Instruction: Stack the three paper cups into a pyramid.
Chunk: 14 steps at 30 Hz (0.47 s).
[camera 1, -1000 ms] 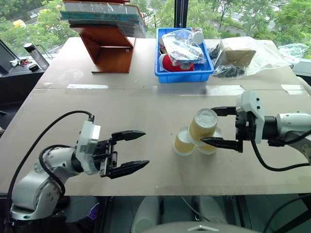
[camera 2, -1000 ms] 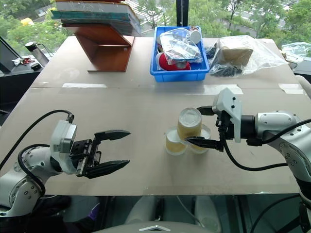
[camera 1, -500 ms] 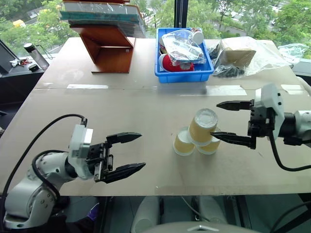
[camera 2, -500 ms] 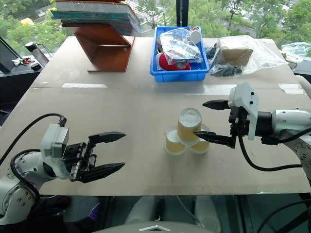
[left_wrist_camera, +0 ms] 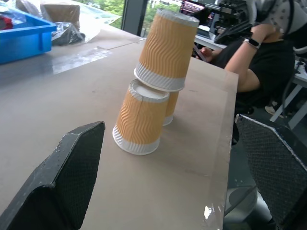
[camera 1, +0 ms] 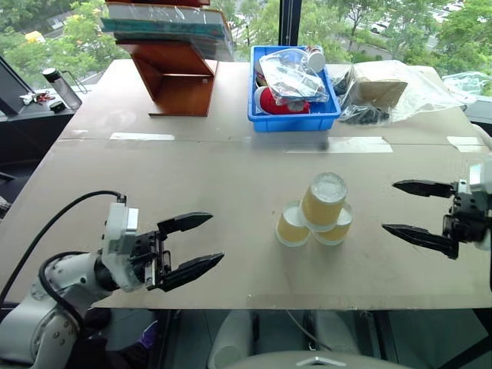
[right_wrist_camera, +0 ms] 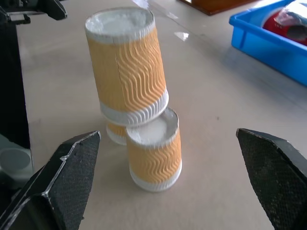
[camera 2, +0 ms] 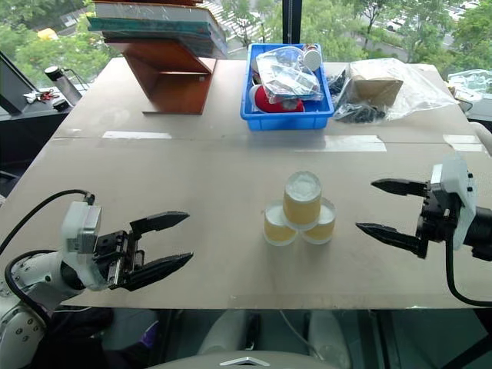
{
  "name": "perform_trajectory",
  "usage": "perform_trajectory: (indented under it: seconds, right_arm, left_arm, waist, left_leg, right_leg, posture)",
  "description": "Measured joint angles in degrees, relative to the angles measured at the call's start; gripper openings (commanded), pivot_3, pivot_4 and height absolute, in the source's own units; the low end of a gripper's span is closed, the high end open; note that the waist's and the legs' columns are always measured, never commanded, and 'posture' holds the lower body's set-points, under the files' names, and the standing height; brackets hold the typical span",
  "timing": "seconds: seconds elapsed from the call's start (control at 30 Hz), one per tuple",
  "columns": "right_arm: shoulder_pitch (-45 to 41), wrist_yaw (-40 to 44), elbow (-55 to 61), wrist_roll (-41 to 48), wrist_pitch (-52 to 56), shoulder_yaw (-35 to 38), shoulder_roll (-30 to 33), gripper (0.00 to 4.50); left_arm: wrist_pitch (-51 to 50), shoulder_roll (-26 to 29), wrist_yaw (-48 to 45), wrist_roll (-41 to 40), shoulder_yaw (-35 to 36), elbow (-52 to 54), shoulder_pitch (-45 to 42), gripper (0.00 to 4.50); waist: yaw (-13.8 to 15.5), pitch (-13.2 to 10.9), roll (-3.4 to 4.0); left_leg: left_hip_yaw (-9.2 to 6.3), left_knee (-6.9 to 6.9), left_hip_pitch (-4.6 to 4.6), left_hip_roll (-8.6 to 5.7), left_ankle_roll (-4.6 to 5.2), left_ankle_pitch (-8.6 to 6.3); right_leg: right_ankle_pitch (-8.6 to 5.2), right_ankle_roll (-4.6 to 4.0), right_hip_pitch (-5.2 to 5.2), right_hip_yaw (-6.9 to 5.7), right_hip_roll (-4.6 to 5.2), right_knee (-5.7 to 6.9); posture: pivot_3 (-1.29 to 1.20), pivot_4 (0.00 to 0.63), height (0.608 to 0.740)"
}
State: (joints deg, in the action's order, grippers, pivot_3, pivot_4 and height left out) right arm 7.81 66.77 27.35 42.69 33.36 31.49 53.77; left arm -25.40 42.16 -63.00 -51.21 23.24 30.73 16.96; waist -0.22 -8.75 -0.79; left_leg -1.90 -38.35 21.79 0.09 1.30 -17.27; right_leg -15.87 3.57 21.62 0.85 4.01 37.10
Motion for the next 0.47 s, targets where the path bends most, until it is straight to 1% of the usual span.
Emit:
perform_trajectory:
  seconds: [0.03, 0.17, 0.23, 0.37, 0.47]
  right_arm:
    - [3.29, 1.93, -1.47, -1.35, -1.97, 2.25, -0.01, 4.49]
    - [9.97, 6.25, -4.8, -3.55, -6.46, 7.28, -0.6, 4.49]
    - [12.25, 7.82, -5.8, -4.22, -8.05, 8.51, -0.93, 4.49]
    - [14.34, 9.27, -6.99, -4.59, -9.77, 9.51, -0.96, 4.49]
    - [14.91, 9.98, -7.79, -5.52, -11.2, 9.51, -0.96, 4.49]
  left_arm:
    - [-0.53, 0.01, 0.63, -0.1, 1.09, -0.04, 1.46, 4.5]
    - [-1.06, 0.21, 1.0, 0.01, 4.63, -0.55, 5.72, 4.5]
    - [-1.33, 0.35, 0.97, 0.43, 6.16, -0.71, 7.69, 4.5]
    - [-1.46, 0.56, 0.96, 1.69, 7.13, -0.73, 10.94, 4.5]
    - [-1.33, 0.01, 1.68, 2.8, 7.17, -0.77, 11.33, 4.5]
  waist:
    - [0.0, 0.0, 0.0]
    - [-0.29, 0.01, 0.01]
    - [-0.38, 0.01, 0.01]
    - [-0.39, 0.02, 0.0]
    - [-0.27, 0.02, -0.01]
  left_leg:
    - [0.0, 0.01, 0.02, 0.0, 0.0, 0.0]
    - [0.03, 0.02, -0.07, 0.03, 0.0, 0.0]
    - [0.04, 0.01, -0.11, 0.03, 0.01, 0.0]
    - [0.08, 0.01, -0.11, 0.03, 0.01, -0.01]
    - [0.05, 0.01, -0.1, 0.03, 0.01, 0.0]
  right_leg:
    - [0.0, 0.0, 0.01, -0.01, -0.01, -0.01]
    - [0.0, 0.0, -0.06, 0.03, -0.03, 0.01]
    - [-0.01, 0.0, -0.09, 0.04, -0.03, 0.0]
    - [-0.01, -0.01, -0.09, 0.07, -0.03, -0.01]
    - [-0.01, -0.01, -0.09, 0.05, -0.03, -0.01]
  posture:
    - [0.0, 0.15, 0.74]
    - [0.0, 0.15, 0.74]
    - [0.0, 0.15, 0.74]
    - [0.0, 0.15, 0.74]
    - [0.0, 0.15, 0.74]
